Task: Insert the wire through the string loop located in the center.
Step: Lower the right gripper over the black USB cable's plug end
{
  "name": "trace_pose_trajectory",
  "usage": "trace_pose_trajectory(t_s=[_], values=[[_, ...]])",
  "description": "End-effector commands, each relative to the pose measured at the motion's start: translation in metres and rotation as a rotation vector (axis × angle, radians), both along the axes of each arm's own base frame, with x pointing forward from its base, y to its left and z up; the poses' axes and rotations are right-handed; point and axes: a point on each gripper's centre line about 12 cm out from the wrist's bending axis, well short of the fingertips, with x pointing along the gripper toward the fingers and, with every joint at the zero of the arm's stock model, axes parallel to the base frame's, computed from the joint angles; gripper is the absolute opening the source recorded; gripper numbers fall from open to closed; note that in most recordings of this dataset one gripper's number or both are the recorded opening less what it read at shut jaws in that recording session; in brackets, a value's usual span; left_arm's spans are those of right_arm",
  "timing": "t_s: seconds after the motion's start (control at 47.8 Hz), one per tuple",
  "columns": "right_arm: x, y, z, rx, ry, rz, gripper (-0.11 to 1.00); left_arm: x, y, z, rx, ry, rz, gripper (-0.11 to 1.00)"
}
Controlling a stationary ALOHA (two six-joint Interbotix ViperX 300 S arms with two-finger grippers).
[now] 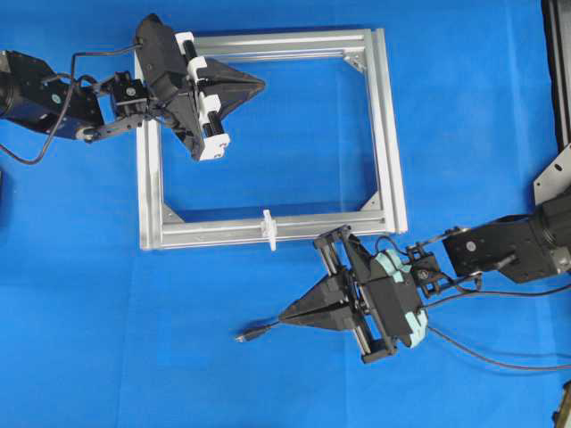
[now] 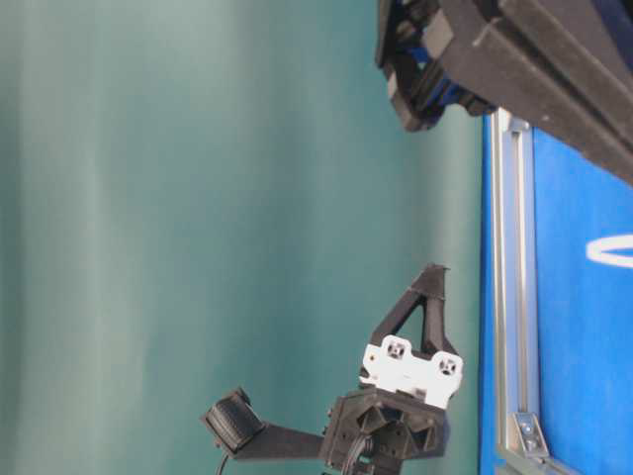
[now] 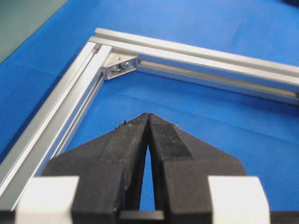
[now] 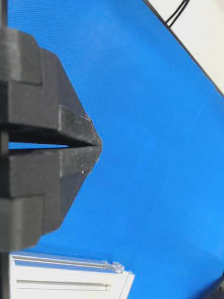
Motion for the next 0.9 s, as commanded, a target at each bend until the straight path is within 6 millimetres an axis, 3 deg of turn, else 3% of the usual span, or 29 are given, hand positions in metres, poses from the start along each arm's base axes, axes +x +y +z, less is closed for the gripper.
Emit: trace_pose_trajectory(t_s=[0.0,0.084,0.188,0.481,0.753,0.878], values=[[0.003,0.001,0.015,0.016,-0.041,0.0,-0.05,0.003,0.001,0.017,0.015,-0.047,-0.001,0.0],[0.003,0.001,0.015,0.018,-0.041,-0.001,-0.03,0.004,0.001,0.017,0.015,-0.047,-0.001,0.0],[0.003,0.002,0.016,0.018,-0.038,0.0,0.12,0.004,0.001,0.017,0.016,-0.048,-0.001,0.0],[0.003,0.002,0.012,0.017,-0.009,-0.005,0.91,0.003,0.001,0.016,0.013,-0.046,-0.001,0.0],[0.003,0.001,0.009,0.02,0.016,-0.018,0.91,0.002,0.003,0.016,0.013,-0.043,0.006,0.0],[0.004,0.003,-0.003,0.025,0.05,-0.028,0.91,0.002,0.003,0.016,0.013,-0.044,0.006,0.0]])
